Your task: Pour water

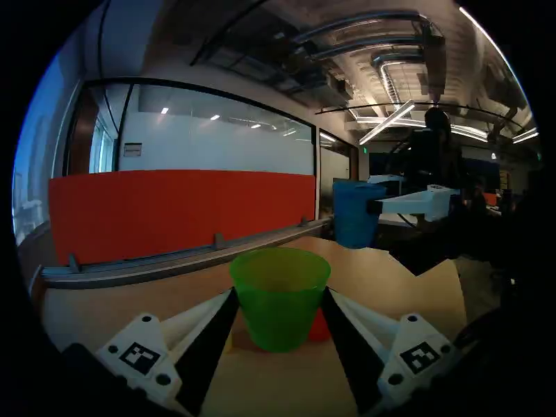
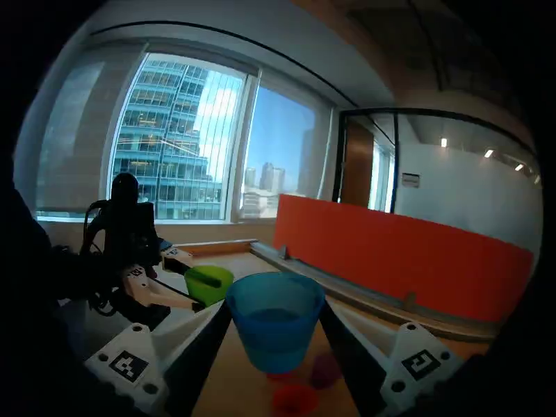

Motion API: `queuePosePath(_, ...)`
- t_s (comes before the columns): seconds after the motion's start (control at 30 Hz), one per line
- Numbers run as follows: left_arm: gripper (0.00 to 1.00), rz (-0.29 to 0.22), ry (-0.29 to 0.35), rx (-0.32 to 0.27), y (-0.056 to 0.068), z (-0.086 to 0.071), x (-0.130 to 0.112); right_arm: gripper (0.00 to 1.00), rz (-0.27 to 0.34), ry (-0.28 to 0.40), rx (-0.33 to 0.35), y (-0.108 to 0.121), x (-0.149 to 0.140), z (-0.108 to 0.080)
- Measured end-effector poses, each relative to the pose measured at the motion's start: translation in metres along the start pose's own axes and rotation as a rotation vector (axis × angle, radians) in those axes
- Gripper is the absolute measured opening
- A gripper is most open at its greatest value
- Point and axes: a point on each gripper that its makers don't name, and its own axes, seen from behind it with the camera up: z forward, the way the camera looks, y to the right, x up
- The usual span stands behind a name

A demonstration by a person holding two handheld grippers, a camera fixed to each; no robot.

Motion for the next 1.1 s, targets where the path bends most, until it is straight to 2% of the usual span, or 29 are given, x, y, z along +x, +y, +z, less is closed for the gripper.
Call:
queuePosePath(0.3, 0.83, -0.007, 0.005, -0.031, 0.01, -0.002, -0.001, 0.91, -0.052, 0.0, -0.001, 0.007, 0.011, 0.005)
queuePosePath(0.67, 0.83, -0.005, 0.002, -0.061, 0.025, -0.002, -0.002, 0.91, -0.144, -0.006, -0.006, 0.015, 0.018, 0.01)
queuePosePath(1.1, 0.83, 0.002, -0.008, -0.078, 0.033, 0.003, -0.004, 0.91, -0.255, 0.003, 0.002, 0.022, 0.034, 0.021)
